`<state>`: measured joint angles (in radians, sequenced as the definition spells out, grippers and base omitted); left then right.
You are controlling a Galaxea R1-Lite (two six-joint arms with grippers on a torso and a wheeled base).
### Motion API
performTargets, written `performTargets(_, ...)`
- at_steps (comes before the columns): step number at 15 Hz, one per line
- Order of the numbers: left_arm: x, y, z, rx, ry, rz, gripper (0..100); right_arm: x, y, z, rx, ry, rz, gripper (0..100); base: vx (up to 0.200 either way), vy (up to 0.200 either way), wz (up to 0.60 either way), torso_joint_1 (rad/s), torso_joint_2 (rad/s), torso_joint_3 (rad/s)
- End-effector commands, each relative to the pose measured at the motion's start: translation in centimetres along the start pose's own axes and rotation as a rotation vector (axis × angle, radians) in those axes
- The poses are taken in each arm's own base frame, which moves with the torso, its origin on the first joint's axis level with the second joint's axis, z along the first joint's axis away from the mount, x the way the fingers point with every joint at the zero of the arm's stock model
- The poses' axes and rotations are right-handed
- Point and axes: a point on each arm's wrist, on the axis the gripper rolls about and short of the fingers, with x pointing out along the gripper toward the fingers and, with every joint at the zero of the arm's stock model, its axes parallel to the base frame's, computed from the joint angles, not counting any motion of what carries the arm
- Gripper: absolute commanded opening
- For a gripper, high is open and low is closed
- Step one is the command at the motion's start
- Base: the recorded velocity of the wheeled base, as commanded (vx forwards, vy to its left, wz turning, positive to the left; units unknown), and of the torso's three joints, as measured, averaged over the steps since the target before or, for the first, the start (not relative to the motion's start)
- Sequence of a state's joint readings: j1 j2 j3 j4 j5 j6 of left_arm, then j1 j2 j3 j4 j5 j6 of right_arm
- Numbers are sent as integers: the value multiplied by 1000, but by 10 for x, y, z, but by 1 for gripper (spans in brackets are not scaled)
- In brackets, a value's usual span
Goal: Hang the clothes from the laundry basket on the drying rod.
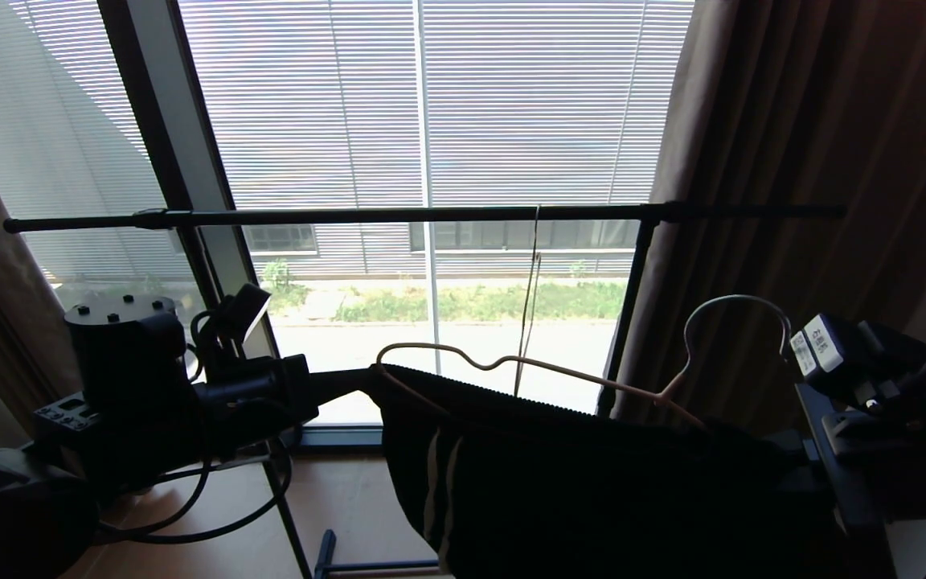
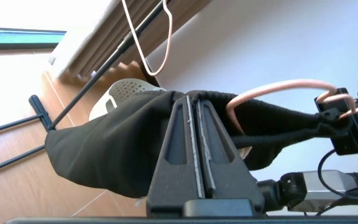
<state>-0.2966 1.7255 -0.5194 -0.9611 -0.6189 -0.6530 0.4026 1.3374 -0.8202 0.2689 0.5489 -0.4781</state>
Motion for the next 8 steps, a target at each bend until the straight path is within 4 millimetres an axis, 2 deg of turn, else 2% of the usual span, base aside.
performTargets(1,1,1,1,-1,-1,1,0,7,4,-3,-7,39,4,0,0,0,0,0,0,0)
performTargets(8,-1,-3,3,12,-13,-6,0,18,11,-17,-1,137,-5,0,0,0,0,0,0,0)
